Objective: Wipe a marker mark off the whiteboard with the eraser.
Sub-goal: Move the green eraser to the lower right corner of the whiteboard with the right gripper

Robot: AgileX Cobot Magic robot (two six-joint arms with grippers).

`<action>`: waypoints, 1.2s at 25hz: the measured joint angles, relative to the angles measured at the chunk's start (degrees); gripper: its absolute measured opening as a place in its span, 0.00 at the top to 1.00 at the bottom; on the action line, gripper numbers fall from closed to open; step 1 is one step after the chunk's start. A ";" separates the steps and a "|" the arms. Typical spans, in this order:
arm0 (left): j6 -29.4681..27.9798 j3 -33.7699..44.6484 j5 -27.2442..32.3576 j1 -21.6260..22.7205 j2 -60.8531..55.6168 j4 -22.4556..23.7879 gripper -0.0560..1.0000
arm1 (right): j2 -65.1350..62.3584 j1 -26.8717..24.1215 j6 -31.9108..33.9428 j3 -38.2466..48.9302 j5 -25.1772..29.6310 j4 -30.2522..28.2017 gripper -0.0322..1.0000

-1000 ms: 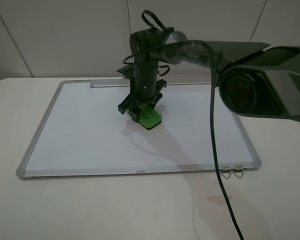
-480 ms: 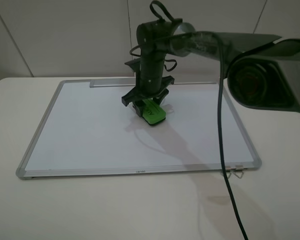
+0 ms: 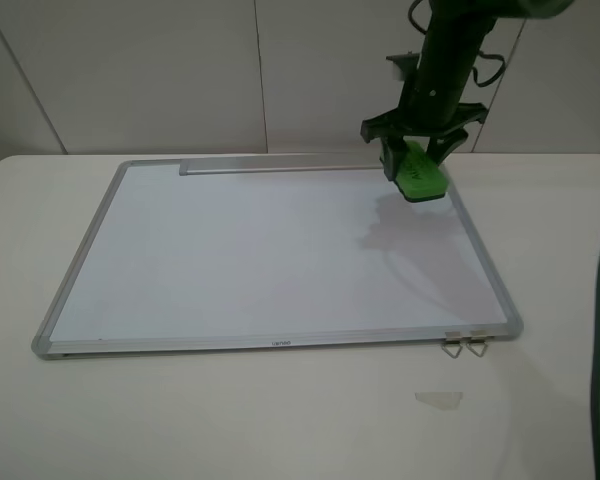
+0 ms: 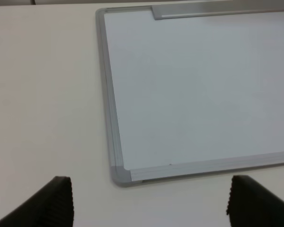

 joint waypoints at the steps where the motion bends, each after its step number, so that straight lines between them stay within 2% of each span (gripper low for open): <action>1: 0.00 0.00 0.00 0.00 0.00 0.00 0.30 | -1.71 -1.27 0.40 2.23 0.00 -0.07 0.39; 6: 0.00 0.00 0.00 0.00 0.00 0.00 0.30 | -8.19 -4.70 1.85 11.19 -0.83 -0.19 0.39; 7: 0.00 0.00 0.00 0.00 0.00 0.00 0.30 | -11.47 -6.13 2.65 17.18 -3.82 -0.19 0.39; 10: 0.00 0.00 0.00 0.00 0.00 0.00 0.30 | -14.94 -7.14 3.23 26.30 -9.79 -0.19 0.39; 18: 0.00 0.00 0.00 0.00 0.00 0.00 0.30 | -16.83 -7.14 4.26 44.14 -25.19 5.86 0.39; 22: 0.00 0.00 0.00 0.00 0.00 0.00 0.30 | -16.83 -7.14 4.31 47.96 -29.72 6.33 0.39; 30: 0.00 0.00 0.00 0.00 0.00 0.00 0.30 | -16.83 -7.14 4.31 48.24 -29.24 6.01 0.39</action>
